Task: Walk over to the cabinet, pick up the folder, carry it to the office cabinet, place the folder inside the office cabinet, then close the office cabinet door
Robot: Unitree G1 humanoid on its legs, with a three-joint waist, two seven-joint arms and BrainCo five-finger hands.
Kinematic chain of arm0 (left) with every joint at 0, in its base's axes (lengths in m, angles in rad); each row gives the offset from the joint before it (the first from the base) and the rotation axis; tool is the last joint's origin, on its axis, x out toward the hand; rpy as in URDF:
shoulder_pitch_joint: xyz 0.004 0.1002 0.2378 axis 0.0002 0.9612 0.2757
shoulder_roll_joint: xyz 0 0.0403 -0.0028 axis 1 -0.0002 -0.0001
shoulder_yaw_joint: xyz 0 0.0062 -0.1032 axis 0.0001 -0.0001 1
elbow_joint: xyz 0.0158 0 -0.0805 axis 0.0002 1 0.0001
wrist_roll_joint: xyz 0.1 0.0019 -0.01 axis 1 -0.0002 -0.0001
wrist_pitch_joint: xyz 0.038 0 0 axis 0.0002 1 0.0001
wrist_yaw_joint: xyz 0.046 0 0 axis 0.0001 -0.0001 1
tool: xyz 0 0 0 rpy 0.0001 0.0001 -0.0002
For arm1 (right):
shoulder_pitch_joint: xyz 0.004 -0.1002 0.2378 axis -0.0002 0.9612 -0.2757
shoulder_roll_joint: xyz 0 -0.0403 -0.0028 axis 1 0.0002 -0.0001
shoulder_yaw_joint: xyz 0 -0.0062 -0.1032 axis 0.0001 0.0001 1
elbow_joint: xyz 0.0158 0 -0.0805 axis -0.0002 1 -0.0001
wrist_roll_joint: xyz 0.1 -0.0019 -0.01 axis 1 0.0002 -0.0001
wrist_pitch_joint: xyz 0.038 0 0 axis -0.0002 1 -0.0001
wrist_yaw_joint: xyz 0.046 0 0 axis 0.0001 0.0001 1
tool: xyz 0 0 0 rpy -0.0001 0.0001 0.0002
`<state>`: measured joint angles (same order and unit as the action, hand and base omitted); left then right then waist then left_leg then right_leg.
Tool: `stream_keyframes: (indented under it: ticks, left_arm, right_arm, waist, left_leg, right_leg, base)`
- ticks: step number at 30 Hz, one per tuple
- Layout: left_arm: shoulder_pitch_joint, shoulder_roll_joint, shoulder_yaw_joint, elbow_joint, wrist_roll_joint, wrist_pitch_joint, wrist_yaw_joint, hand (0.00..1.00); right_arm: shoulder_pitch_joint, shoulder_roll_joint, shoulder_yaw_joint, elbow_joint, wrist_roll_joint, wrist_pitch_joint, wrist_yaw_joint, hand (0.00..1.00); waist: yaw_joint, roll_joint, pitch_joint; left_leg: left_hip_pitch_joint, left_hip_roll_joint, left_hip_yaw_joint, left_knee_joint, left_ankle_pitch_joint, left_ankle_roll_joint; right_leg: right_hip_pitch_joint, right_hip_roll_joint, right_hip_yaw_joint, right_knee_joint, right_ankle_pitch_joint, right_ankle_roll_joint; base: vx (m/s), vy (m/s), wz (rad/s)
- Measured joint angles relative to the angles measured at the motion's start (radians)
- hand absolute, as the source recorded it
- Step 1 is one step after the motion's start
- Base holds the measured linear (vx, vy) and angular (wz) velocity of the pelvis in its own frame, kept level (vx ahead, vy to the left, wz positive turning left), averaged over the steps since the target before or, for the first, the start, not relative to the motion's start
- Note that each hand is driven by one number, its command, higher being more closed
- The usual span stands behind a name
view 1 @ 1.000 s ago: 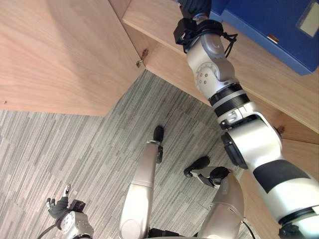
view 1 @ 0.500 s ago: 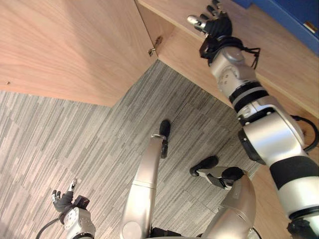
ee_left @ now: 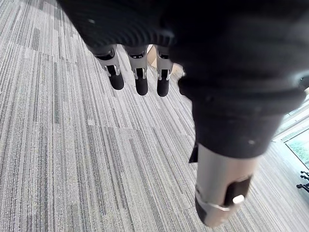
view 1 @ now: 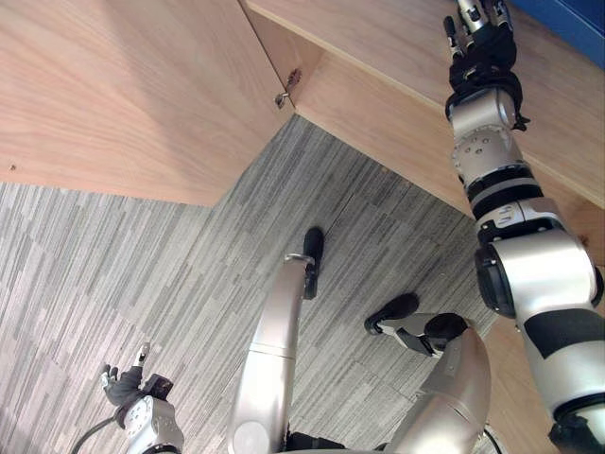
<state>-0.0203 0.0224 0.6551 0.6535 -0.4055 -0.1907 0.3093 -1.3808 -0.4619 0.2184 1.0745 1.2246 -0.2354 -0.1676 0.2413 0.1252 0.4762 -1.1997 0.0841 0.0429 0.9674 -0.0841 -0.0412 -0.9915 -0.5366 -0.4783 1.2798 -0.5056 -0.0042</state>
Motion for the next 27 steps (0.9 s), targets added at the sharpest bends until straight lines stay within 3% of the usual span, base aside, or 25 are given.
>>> stream_keyframes:
  ticks: [13, 23, 27]
  left_arm:
    - [0.003, 0.001, 0.006, 0.028, 0.000, 0.000, -0.030, 0.00]
    - [0.003, 0.013, 0.051, 0.065, 0.000, 0.000, -0.045, 0.00]
    - [0.003, 0.025, 0.062, 0.065, 0.000, -0.002, -0.057, 0.00]
  right_arm:
    - [0.003, -0.019, 0.002, 0.046, -0.076, 0.042, 0.027, 0.00]
    - [0.024, -0.172, 0.001, 0.060, -0.187, 0.093, 0.027, 0.00]
    - [0.025, -0.188, 0.001, 0.060, -0.189, 0.098, 0.026, 0.00]
  waist:
    - [-0.032, -0.001, 0.000]
    - [-0.079, -0.005, 0.001]
    - [-0.090, -0.007, 0.002]
  left_leg:
    - [0.039, 0.029, 0.023, -0.026, 0.011, -0.007]
    - [0.058, 0.047, 0.033, -0.069, 0.028, 0.006]
    - [0.066, 0.062, 0.038, -0.073, 0.029, 0.008]
  right_leg:
    - [0.012, 0.034, 0.019, -0.038, 0.023, -0.016]
    - [0.022, 0.066, 0.018, -0.104, 0.069, -0.017]
    - [0.026, 0.083, 0.019, -0.120, 0.080, -0.018]
  base:
    - [0.01, -0.014, -0.08]
    - [0.01, 0.026, -0.08]
    - [0.00, 0.031, -0.12]
